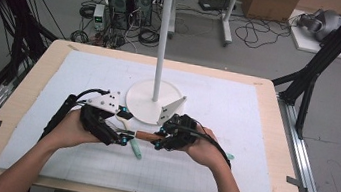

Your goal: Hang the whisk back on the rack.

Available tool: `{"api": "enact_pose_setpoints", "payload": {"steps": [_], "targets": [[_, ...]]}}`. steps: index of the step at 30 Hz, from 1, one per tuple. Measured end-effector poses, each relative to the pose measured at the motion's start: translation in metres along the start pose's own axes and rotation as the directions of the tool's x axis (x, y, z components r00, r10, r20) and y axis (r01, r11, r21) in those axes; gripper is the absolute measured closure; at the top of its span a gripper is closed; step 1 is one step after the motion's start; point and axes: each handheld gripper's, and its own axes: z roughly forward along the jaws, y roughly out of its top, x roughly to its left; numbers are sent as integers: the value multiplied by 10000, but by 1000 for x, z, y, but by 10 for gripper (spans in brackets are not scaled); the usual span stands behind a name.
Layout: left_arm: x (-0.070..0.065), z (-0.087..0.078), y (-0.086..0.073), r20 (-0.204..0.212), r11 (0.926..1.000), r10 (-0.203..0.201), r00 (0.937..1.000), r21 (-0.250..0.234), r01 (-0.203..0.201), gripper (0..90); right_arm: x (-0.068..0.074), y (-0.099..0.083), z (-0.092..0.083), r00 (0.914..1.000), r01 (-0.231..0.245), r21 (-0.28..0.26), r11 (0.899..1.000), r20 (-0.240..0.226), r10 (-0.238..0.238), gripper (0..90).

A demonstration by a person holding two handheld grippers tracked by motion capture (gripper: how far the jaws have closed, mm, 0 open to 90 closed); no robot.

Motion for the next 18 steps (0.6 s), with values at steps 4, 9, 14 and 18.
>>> {"api": "enact_pose_setpoints", "payload": {"steps": [4, 9, 14, 18], "targets": [[0, 4, 0, 161, 9998, 35, 9999, 176, -38, 349, 2, 2, -1, 10000, 63, 8, 10000, 25, -63, 706], [0, 8, 0, 260, 9992, -37, 9997, 393, 27, 390, 2, 4, 0, 9999, 149, 6, 9999, 52, -149, 706], [0, 12, -1, 220, 9978, -61, 9997, 668, 46, 424, 2, 7, 4, 9999, 171, 93, 9998, 13, -171, 705], [1, 13, -1, 248, 9967, -41, 9997, 815, 21, 463, 2, 10, 6, 9996, 276, 130, 9995, 14, -277, 706]]}}
